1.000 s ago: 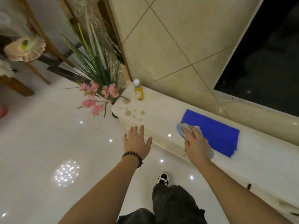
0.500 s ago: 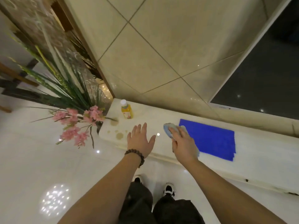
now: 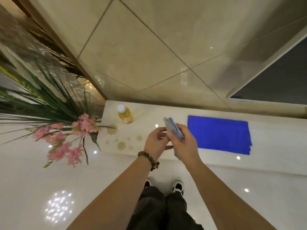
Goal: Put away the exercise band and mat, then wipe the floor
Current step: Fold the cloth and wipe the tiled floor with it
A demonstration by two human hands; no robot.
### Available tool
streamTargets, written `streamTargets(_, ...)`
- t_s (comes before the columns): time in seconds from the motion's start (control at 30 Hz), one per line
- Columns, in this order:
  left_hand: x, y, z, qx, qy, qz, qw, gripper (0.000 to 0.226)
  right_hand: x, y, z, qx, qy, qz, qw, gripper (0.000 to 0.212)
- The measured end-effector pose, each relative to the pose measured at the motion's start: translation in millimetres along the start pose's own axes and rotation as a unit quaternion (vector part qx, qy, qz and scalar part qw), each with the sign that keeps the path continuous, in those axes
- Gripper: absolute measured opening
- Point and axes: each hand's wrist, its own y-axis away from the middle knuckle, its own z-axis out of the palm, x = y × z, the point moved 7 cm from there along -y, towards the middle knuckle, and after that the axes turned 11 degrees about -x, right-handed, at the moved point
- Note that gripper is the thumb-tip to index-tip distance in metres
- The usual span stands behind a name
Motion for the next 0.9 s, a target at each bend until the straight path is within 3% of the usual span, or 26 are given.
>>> streamTargets(0.1, -14.3, -8.5, 3.6, -0.005, 0.020, -0.001, 1.000, 0.028, 13.7, -11.1, -4.9, 0.017, 0.001, 0.038, 0.999, 0.029)
streamTargets(0.2, -24.4, -14.5, 8.1, -0.021, 0.062, 0.000, 0.998, 0.027, 34.3, -18.5, -3.8, -0.007, -0.117, 0.105, 0.988, 0.029)
streamTargets(0.33, -36.7, -27.5, 5.2, -0.032, 0.077, -0.012, 0.996, 0.030, 55.4, -32.6, -6.3, -0.028, -0.158, 0.132, 0.978, 0.020)
streamTargets(0.5, -60.4, -55.7, -7.4, -0.001, 0.050, -0.048, 0.998, 0.066, 87.1, -58.8, 4.2, -0.093, -0.259, 0.152, 0.949, 0.031)
streamTargets(0.63, -86.6, -91.3, -29.0, 0.039, 0.041, -0.059, 0.997, 0.022, 117.9, -88.4, 10.1, -0.111, -0.277, 0.163, 0.940, 0.038)
streamTargets(0.77, -108.4, -127.1, -59.0, 0.086, 0.071, -0.070, 0.991, 0.021, 161.5, -124.5, -9.3, -0.005, -0.196, 0.150, 0.969, 0.028)
streamTargets(0.9, -131.3, -167.9, -98.6, 0.124, -0.070, -0.063, 0.988, 0.029, 191.2, -151.4, -38.7, 0.113, -0.040, 0.094, 0.988, 0.024)
